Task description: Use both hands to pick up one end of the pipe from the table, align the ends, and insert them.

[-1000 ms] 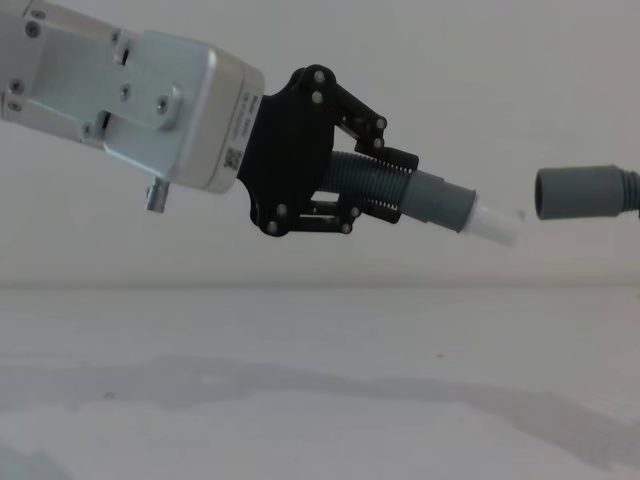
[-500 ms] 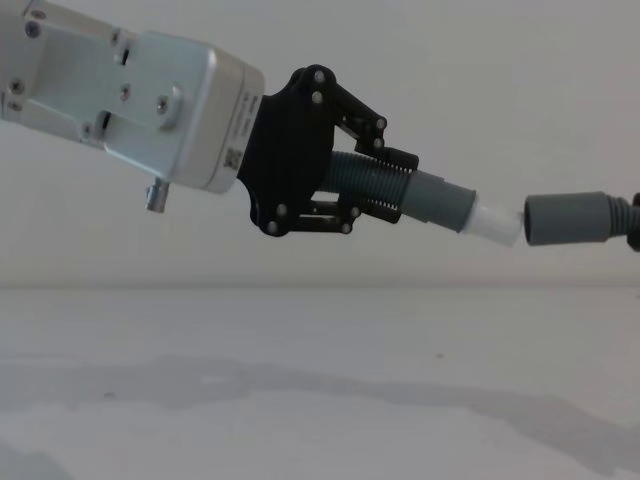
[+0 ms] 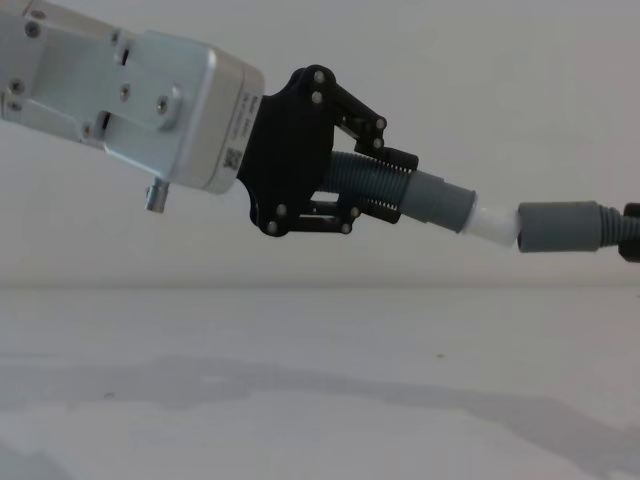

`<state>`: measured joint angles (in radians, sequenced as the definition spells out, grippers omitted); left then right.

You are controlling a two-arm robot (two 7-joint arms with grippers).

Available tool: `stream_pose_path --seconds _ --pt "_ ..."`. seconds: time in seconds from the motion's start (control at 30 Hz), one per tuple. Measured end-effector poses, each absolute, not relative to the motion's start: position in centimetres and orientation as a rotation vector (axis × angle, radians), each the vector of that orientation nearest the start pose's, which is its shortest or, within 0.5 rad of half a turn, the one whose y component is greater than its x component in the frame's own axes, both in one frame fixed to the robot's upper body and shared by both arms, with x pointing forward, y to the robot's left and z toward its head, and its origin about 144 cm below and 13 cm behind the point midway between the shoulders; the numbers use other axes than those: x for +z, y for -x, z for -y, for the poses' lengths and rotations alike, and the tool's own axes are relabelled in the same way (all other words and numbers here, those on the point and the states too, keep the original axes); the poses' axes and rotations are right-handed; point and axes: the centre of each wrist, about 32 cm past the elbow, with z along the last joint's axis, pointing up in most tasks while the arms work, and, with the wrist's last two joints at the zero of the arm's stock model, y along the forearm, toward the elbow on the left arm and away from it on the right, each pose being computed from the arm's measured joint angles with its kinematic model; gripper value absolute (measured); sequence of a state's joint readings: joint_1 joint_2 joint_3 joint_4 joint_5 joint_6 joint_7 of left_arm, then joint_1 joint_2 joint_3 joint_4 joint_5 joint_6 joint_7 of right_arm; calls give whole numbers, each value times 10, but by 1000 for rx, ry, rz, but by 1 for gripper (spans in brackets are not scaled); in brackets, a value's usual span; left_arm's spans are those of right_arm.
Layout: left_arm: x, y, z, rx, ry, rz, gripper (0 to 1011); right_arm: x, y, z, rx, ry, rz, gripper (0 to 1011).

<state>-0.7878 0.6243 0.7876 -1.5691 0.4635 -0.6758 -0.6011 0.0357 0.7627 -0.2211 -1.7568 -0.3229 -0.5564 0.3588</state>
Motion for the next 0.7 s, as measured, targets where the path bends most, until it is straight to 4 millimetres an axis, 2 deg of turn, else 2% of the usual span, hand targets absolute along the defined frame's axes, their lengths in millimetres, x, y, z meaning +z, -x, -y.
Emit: stream_pose_path --seconds 0.7 --pt "1339 -558 -210 -67 -459 1510 325 1235 -454 330 -543 404 1062 174"
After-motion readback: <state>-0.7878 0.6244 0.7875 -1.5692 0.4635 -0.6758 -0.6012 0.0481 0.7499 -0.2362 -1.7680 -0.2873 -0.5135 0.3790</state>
